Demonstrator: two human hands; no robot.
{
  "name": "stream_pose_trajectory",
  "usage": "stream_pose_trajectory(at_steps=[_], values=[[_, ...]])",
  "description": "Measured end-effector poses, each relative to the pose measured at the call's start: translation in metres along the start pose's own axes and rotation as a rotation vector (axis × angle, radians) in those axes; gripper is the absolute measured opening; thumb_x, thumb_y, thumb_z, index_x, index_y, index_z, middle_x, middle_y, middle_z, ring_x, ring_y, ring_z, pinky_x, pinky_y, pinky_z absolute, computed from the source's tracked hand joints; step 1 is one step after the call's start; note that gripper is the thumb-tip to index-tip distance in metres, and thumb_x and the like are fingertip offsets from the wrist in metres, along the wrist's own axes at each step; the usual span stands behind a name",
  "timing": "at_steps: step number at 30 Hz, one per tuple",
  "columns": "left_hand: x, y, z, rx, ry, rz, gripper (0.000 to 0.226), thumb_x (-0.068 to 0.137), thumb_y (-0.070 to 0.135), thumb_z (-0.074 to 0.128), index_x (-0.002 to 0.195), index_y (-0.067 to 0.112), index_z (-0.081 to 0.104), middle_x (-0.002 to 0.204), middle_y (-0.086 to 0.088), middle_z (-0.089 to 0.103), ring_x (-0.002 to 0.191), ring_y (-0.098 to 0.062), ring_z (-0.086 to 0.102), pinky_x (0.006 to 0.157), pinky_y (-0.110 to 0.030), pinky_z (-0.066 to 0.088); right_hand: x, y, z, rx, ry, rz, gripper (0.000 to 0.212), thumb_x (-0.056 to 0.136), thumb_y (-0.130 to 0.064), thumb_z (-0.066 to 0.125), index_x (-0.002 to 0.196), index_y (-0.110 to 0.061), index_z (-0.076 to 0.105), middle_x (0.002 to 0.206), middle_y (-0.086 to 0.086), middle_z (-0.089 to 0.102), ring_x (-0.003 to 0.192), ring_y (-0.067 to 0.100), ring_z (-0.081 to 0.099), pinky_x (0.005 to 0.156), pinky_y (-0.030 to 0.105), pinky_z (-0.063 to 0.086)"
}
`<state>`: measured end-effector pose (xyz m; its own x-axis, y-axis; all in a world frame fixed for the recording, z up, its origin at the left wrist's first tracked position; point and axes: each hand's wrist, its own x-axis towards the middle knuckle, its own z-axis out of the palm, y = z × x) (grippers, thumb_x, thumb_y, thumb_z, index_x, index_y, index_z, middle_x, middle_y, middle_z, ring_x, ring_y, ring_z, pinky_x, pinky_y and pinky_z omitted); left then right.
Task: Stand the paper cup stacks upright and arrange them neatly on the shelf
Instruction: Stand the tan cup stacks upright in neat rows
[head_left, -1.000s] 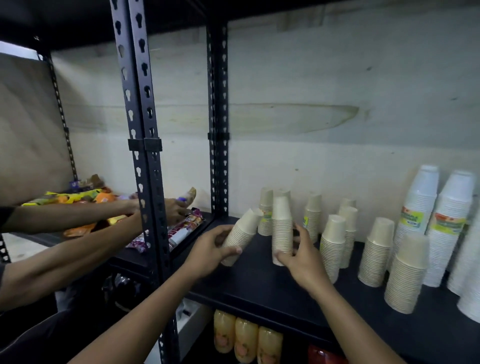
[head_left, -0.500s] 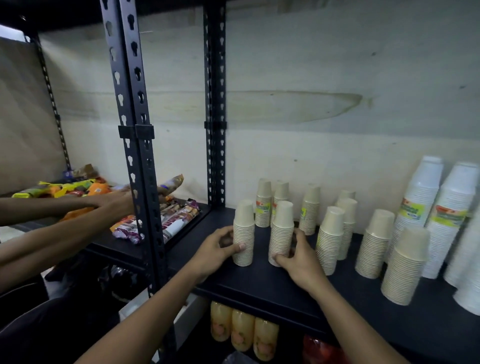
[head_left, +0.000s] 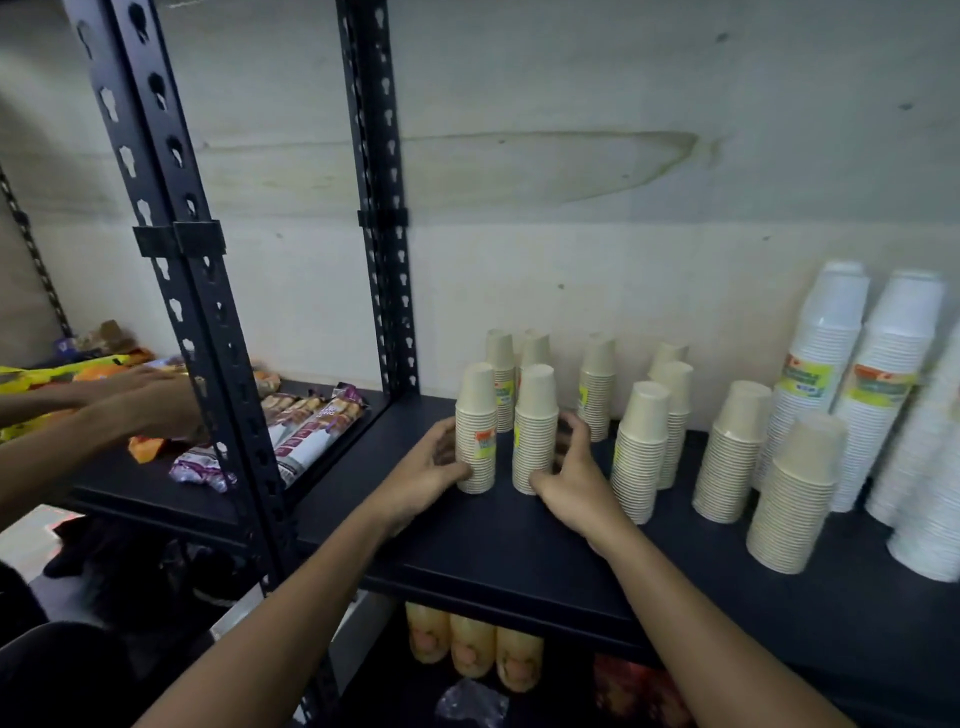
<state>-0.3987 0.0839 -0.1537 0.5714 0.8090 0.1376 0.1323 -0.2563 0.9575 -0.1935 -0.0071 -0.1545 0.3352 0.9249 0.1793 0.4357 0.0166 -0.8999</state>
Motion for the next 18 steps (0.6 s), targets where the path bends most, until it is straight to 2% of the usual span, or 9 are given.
stream_pose_trajectory(at_steps=[2, 4, 5, 7, 11, 15, 18], values=[[0.001, -0.003, 0.01, 0.093, 0.042, 0.025, 0.075, 0.085, 0.016, 0.079, 0.146, 0.03, 0.038, 0.135, 0.011, 0.059, 0.124, -0.004, 0.059, 0.1, -0.019, 0.049, 0.0, 0.0, 0.005, 0.024, 0.056, -0.024, 0.093, 0.072, -0.031, 0.077, 0.143, -0.046, 0.018, 0.143, -0.01, 0.043, 0.127, 0.009, 0.05, 0.108, 0.037, 0.046], [0.005, -0.007, 0.018, 0.16, 0.173, 0.085, 0.09, 0.073, 0.042, 0.089, 0.145, 0.032, 0.036, 0.137, 0.009, 0.052, 0.121, -0.001, 0.059, 0.098, -0.021, 0.051, 0.002, 0.001, 0.011, -0.004, 0.155, -0.065, 0.093, 0.071, -0.041, 0.084, 0.142, -0.035, 0.024, 0.139, -0.007, 0.037, 0.123, 0.01, 0.049, 0.105, 0.031, 0.045], [0.006, -0.01, 0.019, 0.177, 0.238, 0.105, 0.092, 0.068, 0.047, 0.091, 0.142, 0.031, 0.038, 0.135, 0.007, 0.051, 0.118, -0.002, 0.06, 0.096, -0.023, 0.053, 0.004, 0.001, 0.014, -0.016, 0.201, -0.086, 0.091, 0.071, -0.044, 0.086, 0.139, -0.031, 0.027, 0.137, -0.006, 0.035, 0.122, 0.011, 0.049, 0.103, 0.03, 0.045], [0.009, -0.011, 0.02, 0.195, 0.32, 0.129, 0.085, 0.067, 0.044, 0.093, 0.134, 0.03, 0.042, 0.128, 0.003, 0.054, 0.109, -0.005, 0.062, 0.09, -0.023, 0.055, 0.006, 0.001, 0.019, -0.029, 0.266, -0.119, 0.087, 0.069, -0.047, 0.088, 0.131, -0.029, 0.03, 0.133, -0.006, 0.032, 0.12, 0.016, 0.05, 0.099, 0.03, 0.045], [0.01, -0.009, 0.022, 0.192, 0.332, 0.098, 0.073, 0.071, 0.031, 0.093, 0.126, 0.026, 0.047, 0.114, 0.006, 0.064, 0.102, -0.01, 0.065, 0.089, -0.03, 0.057, 0.012, 0.004, 0.022, -0.063, 0.32, -0.121, 0.075, 0.071, -0.04, 0.089, 0.12, -0.024, 0.034, 0.127, -0.001, 0.041, 0.112, 0.02, 0.054, 0.089, 0.029, 0.046], [0.017, -0.009, 0.019, 0.162, 0.35, 0.072, 0.064, 0.074, 0.023, 0.092, 0.121, 0.022, 0.05, 0.112, 0.005, 0.065, 0.1, -0.009, 0.065, 0.083, -0.023, 0.054, 0.015, 0.006, 0.016, -0.042, 0.345, -0.123, 0.063, 0.076, -0.028, 0.086, 0.117, -0.022, 0.038, 0.115, -0.002, 0.056, 0.102, 0.016, 0.06, 0.081, 0.022, 0.042], [0.026, -0.009, 0.017, 0.124, 0.348, 0.07, 0.061, 0.075, 0.02, 0.091, 0.12, 0.02, 0.051, 0.112, 0.004, 0.065, 0.1, -0.012, 0.065, 0.083, -0.024, 0.054, 0.017, 0.009, 0.013, -0.006, 0.343, -0.109, 0.06, 0.081, -0.022, 0.083, 0.123, -0.02, 0.041, 0.114, -0.005, 0.061, 0.101, 0.014, 0.065, 0.084, 0.027, 0.05]])
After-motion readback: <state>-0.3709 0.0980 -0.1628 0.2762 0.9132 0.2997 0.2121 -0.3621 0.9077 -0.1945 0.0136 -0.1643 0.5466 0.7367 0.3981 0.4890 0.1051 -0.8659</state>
